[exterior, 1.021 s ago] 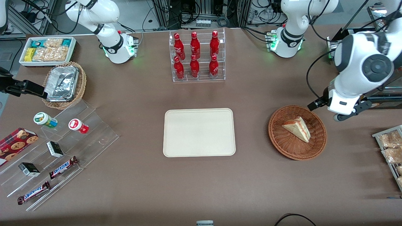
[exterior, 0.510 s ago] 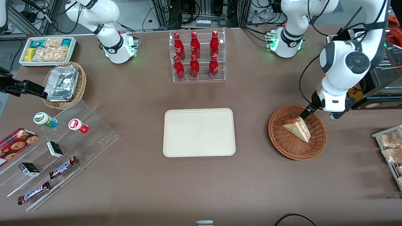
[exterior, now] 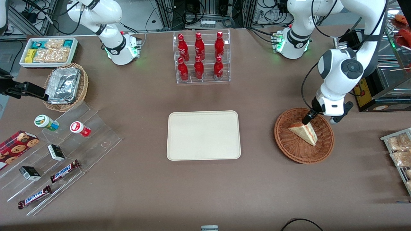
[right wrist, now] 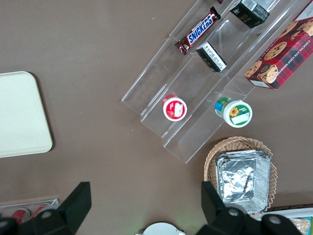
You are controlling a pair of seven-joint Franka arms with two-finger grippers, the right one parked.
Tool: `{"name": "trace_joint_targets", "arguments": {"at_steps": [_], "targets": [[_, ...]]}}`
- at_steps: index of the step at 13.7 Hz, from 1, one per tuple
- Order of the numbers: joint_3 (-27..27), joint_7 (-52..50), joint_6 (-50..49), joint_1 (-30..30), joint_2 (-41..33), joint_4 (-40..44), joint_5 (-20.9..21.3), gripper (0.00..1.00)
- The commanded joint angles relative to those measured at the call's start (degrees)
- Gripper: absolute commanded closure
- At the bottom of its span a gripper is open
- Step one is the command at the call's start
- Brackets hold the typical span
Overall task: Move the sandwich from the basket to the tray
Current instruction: 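Lower the left gripper and grasp the wrapped sandwich in the basket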
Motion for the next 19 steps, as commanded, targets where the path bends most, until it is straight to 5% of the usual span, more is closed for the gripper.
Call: {"name": "trace_joint_targets", "arguments": {"at_steps": [1, 11, 12, 14, 15, 19], "targets": [[0.09, -1.02, 3.08, -0.4, 2.05, -0.1, -0.64, 0.0], [0.09, -1.81, 7.83, -0.92, 6.01, 0.07, -0.64, 0.02], [0.09, -1.9, 7.83, -0.92, 6.1, 0.25, -0.64, 0.14], [0.09, -2.51, 7.83, -0.92, 6.36, 0.43, -0.64, 0.78], [0.09, -2.51, 7.83, -0.92, 6.45, 0.43, -0.64, 1.0], [0.0, -2.34, 7.66, -1.01, 6.19, 0.69, -0.38, 1.0]]}}
